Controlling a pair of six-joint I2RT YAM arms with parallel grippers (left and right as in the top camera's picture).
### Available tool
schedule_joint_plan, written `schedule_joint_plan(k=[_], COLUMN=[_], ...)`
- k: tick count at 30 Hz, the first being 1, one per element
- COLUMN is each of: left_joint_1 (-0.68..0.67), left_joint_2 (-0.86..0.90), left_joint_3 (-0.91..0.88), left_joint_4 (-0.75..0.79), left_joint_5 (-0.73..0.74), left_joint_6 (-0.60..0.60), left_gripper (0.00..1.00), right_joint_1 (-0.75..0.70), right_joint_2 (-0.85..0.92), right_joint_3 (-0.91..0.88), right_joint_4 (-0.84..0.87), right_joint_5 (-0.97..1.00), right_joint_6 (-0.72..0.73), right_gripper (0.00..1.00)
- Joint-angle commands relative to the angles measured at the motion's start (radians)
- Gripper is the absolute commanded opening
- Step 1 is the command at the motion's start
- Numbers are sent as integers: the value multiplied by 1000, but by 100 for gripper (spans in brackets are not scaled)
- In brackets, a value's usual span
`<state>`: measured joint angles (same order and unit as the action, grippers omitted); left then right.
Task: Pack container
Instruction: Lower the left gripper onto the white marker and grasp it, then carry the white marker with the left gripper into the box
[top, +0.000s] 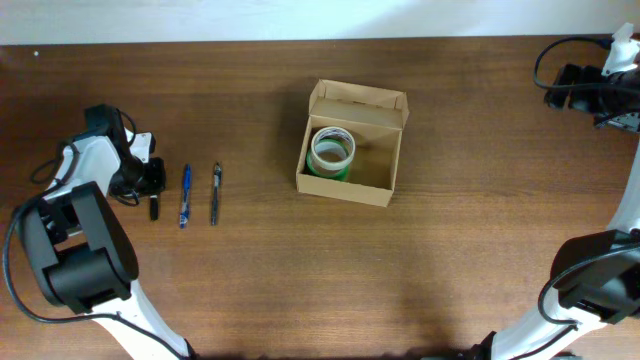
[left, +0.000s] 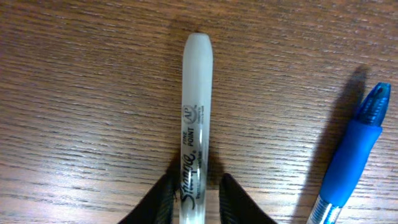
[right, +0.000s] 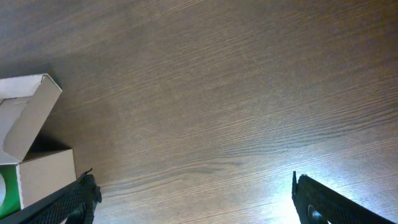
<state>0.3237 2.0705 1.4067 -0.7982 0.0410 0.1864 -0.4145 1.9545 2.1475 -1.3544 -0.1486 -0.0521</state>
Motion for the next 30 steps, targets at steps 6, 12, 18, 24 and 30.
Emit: schedule_joint_plan(k=[6, 12, 18, 24, 30], left_joint_1=[0, 0, -6, -92, -348], left_joint_2=[71, 70, 51, 28, 27], left_joint_3=[-16, 8, 309, 824, 1212], left_joint_4=[-14, -72, -283, -537, -708], left_joint_5=[-37, -32, 179, 274, 274], left_joint_6=[-14, -17, 43, 233, 597], left_gripper=[2, 2, 1, 2, 2], right_joint_1=[2, 2, 2, 2, 2], right_joint_2=[-1, -1, -1, -1, -1], right_joint_3=[-1, -1, -1, -1, -1], right_joint_4=[0, 0, 0, 0, 0], right_joint_5=[-9, -9, -9, -9, -9], right_joint_6=[9, 9, 9, 9, 9], right_gripper=[99, 99, 99, 99, 99])
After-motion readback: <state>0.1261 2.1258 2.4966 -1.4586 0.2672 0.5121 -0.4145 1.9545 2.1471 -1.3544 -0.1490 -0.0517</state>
